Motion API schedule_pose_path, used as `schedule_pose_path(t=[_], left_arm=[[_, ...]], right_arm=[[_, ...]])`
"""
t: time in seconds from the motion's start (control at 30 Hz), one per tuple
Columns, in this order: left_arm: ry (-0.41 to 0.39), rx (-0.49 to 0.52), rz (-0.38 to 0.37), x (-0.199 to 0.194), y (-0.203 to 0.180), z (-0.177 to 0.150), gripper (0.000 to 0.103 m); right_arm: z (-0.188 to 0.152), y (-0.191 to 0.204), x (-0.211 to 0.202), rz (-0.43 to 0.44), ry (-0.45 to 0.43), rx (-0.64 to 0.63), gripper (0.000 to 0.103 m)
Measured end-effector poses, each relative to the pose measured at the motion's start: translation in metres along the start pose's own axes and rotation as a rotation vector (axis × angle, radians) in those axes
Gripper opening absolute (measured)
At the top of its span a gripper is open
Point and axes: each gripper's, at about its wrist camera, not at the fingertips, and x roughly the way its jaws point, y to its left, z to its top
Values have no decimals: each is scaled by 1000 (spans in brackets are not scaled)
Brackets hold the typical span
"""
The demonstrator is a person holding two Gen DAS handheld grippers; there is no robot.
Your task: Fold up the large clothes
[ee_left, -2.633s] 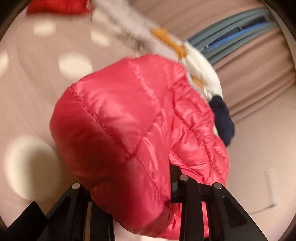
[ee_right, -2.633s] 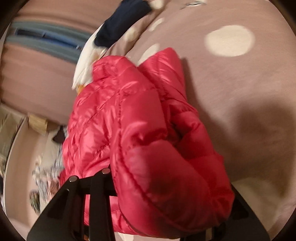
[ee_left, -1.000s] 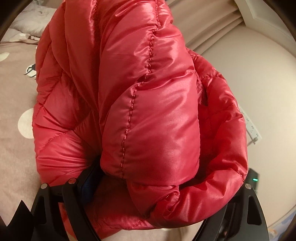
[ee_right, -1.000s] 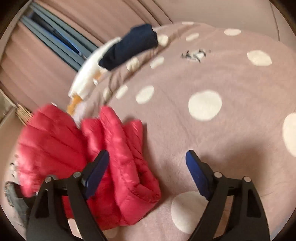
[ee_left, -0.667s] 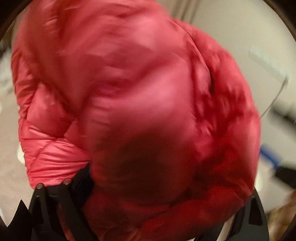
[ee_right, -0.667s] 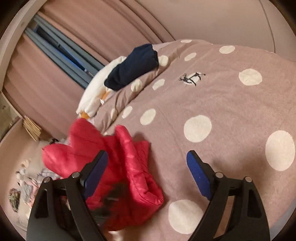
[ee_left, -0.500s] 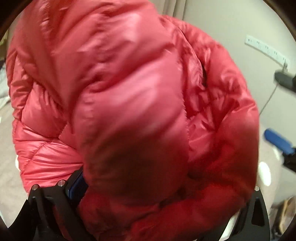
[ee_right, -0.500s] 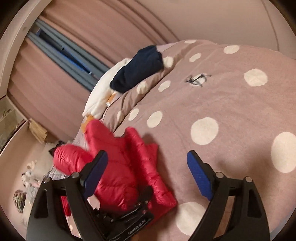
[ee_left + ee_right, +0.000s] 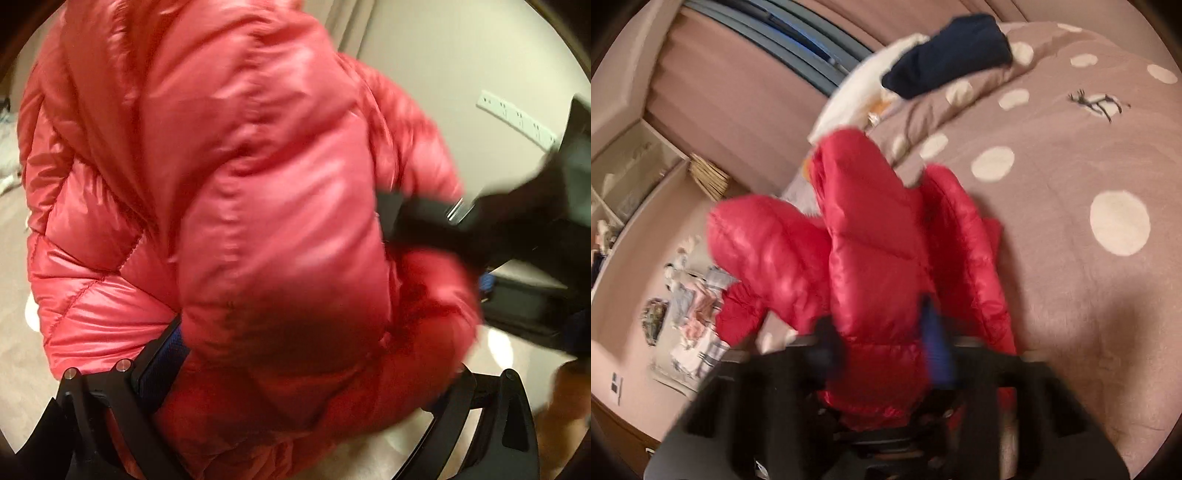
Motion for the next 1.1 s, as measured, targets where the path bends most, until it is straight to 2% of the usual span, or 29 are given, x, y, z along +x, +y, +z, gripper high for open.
schedule_pose_path(t=[0.07,0.2,0.37,0.43,0.5,0.57,0.6,0.67,0.73,0.8,0.83,0.97,1.07,1.1], left_arm=[[-6,-18,-19,-5,6,2,100],[5,-76,-75,-31,23,4,100],[-31,-269,-291,-84,57,20,100],[-99,-300,-305,-104,70,24,100],[-191,-316,-226,-124,85,30,100],[-249,-346,-131,-138,96,24,100],[-264,-360,-106,-137,102,27,100],[-298,-418,-5,-137,123,34,100],[-307,-469,135,-126,147,32,100],[-255,-528,240,-109,177,34,100],[-235,-561,269,-97,188,38,100],[-218,-681,332,-78,226,26,100],[-161,-707,232,-80,213,12,100],[-166,-703,223,-77,211,8,100]], right_arm=[[0,-2,2,-32,-16,-12,19],[2,-11,3,-26,-17,2,18],[0,-24,10,-74,-1,37,18],[-2,-25,13,-83,2,44,18],[-3,-22,14,-111,2,30,18],[-4,-19,13,-133,-1,7,18],[-5,-17,13,-142,0,-3,18],[-6,-19,12,-152,3,-7,18],[-8,-23,12,-165,11,-8,18],[-10,-26,13,-180,15,-6,17],[-11,-27,13,-189,16,-7,18],[-14,-27,18,-231,24,-30,15],[-15,-28,19,-252,33,-27,16],[-15,-26,18,-257,31,-33,16]])
